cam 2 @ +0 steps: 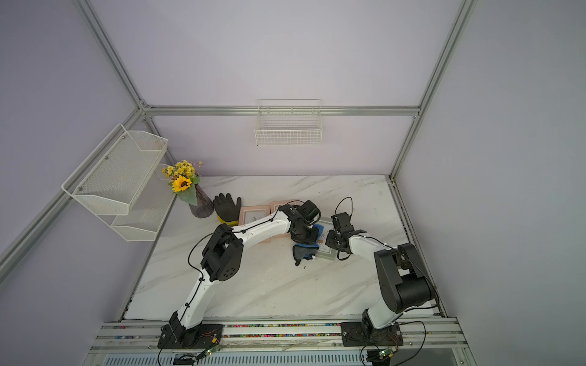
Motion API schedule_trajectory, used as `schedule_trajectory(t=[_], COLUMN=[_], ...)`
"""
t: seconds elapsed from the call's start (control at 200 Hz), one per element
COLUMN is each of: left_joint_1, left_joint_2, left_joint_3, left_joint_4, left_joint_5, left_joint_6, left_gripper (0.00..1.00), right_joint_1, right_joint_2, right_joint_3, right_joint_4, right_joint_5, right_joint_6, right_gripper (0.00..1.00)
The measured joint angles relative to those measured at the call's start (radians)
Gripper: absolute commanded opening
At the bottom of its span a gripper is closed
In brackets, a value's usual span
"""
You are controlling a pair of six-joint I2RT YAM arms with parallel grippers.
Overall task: Wipe the picture frame with a cloth
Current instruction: Wipe the dirt from the picture frame.
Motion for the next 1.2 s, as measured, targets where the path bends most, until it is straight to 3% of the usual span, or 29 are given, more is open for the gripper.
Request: schedule_trajectory(t=[0.19,0.4,0.485,0.575,0.85,1.2], left_joint_1=[-0.008,0.047,0.066,0.062,-0.001,-0.019], left_joint_2=[-0.008,0.163,0.196,0.187,0.044,0.053], left_joint_3=[0.004,0.299,0.351,0.328,0.062,0.074], left_joint_4=[-0.003,-0.12,-0.126,-0.118,-0.006,0.032], left_joint_5=[-0.019,-0.027,-0.012,-0.01,0.015,0.069], left_joint_6=[0.001,0.003,0.003,0.003,-0.014,-0.061], left_gripper=[0.08,0.08,0.08,0.08,0.08,0.08], right_joint_1=[0.001,0.001,0.001,0.001,0.001,0.001], right_joint_2=[0.001,0.001,0.001,0.001,0.001,0.001], right_joint_3=[0.005,0.005,0.005,0.005,0.005,0.005], right_joint_4=[-0.008,-0.007,-0.006,-0.006,-0.007,-0.008], right_joint_5=[-0.001,0.005,0.005,0.004,0.001,0.002], right_joint_6=[-0.002,0.003,0.004,0.004,0.002,0.002], right_gripper=[0.18,0.18,0.18,0.18,0.18,0.18])
